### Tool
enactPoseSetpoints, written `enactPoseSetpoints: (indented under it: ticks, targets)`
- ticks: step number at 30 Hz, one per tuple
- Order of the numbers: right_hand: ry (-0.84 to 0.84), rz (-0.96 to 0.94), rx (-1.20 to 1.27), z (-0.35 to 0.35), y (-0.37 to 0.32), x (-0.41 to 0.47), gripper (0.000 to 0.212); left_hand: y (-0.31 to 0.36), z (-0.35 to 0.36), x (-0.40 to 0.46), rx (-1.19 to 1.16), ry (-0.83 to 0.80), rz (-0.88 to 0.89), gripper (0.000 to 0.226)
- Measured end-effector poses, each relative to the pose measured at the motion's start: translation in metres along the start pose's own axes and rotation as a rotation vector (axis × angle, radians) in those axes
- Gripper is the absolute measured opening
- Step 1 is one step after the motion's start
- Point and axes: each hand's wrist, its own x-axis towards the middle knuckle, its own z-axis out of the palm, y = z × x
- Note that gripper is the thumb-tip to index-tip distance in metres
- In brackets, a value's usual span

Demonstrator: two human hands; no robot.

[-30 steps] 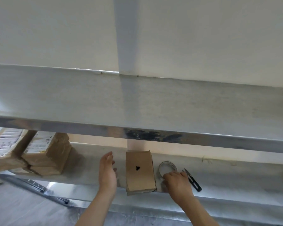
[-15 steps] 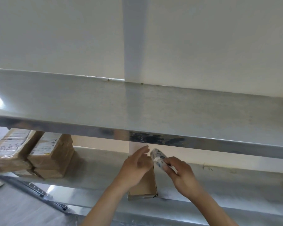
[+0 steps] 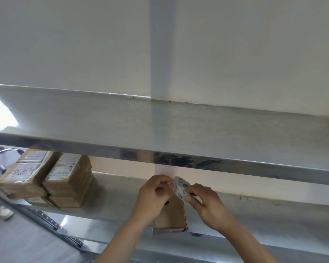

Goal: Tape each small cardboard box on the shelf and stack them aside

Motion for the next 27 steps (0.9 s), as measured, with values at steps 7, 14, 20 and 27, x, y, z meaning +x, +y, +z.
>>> enactPoseSetpoints:
  ticks: [7, 14, 20, 27]
  targets:
    - [-0.058, -0.04, 0.05, -0.001, -0.014, 0.002, 0.006, -0.011, -0.005, -0.006, 0.036, -0.232, -0.098, 0.067]
    - [-0.099, 0.03, 0.097, -0.003, -0.021, -0.007, 0.007, -0.013, -0.008, -0.008, -0.02, -0.155, -0.068, 0.049]
    - [-0.142, 0.044, 0.099, -0.005, -0.03, -0.015, 0.026, -0.015, -0.009, -0.01, -0.15, -0.183, -0.102, 0.067]
    - [-0.164, 0.042, 0.238, -0.008, -0.039, -0.028, 0.022, -0.022, -0.011, -0.016, -0.148, -0.271, -0.13, 0.069]
